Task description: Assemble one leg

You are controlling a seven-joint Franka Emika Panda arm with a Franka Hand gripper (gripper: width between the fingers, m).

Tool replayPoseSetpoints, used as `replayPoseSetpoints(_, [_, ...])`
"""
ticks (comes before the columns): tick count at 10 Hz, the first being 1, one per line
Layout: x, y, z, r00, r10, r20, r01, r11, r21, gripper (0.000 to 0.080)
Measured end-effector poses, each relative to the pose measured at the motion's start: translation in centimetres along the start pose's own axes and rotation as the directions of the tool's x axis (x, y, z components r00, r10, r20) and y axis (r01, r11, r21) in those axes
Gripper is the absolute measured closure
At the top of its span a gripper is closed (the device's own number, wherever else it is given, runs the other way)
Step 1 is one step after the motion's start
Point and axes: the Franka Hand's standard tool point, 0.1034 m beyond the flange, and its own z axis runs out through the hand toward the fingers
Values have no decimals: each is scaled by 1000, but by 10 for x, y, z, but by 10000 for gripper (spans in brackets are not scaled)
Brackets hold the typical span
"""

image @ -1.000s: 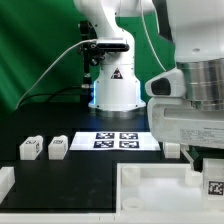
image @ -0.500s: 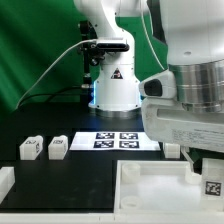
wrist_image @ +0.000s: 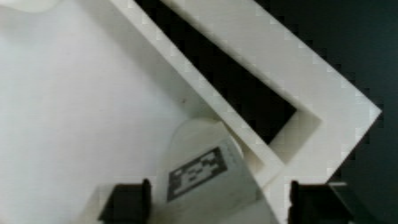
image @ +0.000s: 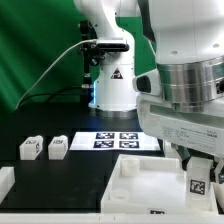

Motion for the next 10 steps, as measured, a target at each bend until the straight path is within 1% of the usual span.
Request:
replayPoseSetpoints(2, [0,0,1,1000,-1,2,1,1000,0,420])
replayPoseSetpoints(4, [0,0,1,1000,-1,2,1,1000,0,204])
replayPoseSetpoints(5, [0,0,1,1000,-1,2,1,1000,0,167])
replayPoseSetpoints(10, [0,0,1,1000,-1,2,1,1000,0,151])
